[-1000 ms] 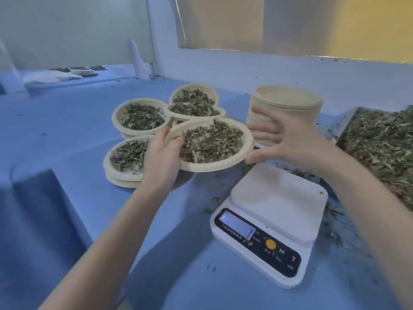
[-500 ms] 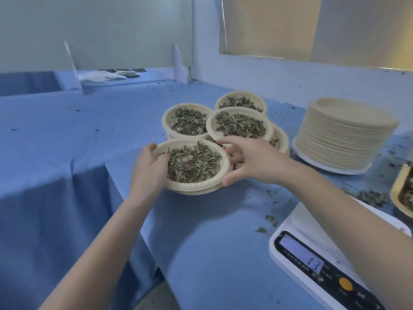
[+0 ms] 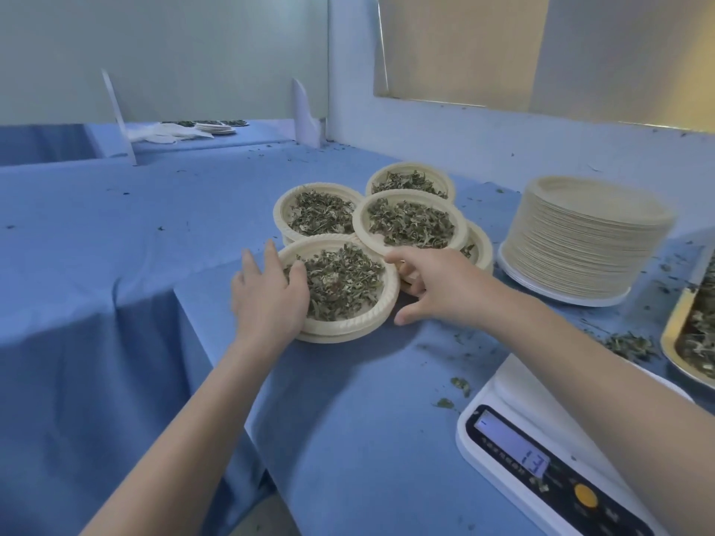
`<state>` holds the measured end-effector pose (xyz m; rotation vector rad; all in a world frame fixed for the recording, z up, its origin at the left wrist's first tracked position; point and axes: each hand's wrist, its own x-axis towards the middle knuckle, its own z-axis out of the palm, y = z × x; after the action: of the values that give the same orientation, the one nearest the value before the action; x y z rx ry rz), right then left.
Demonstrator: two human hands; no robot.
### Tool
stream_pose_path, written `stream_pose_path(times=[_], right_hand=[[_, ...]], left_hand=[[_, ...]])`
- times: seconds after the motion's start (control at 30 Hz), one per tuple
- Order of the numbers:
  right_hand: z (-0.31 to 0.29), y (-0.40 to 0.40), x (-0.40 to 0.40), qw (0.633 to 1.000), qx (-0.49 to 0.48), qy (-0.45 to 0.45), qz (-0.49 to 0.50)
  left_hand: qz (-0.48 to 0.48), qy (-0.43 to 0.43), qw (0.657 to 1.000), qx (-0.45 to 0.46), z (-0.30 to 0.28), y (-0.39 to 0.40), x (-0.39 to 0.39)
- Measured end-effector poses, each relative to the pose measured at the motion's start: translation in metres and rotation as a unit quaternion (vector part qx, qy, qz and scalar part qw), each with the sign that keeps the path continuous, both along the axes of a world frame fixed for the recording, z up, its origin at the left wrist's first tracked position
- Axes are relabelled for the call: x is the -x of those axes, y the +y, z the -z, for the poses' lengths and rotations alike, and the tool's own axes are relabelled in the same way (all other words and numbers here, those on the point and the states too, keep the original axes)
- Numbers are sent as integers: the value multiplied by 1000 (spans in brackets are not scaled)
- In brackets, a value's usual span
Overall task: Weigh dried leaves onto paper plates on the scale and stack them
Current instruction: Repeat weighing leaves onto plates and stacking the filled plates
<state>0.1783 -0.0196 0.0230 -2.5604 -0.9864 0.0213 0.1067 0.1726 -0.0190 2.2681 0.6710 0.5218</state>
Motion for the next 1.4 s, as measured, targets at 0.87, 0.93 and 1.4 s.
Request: stream_pose_path(times=[0.87,0.93,1.4], right_hand=[[-63,-198,-64,953,164,-159,200],[-60,-203,-71,956,150,-162,194],[-88,-220,-57,967,-36,-195,158]], left_hand=[[407,14,877,-255,-109,-269,-140],[422,9,876,-235,-111,-266,-146],[452,-136,854,-221,-134,-236,-127]])
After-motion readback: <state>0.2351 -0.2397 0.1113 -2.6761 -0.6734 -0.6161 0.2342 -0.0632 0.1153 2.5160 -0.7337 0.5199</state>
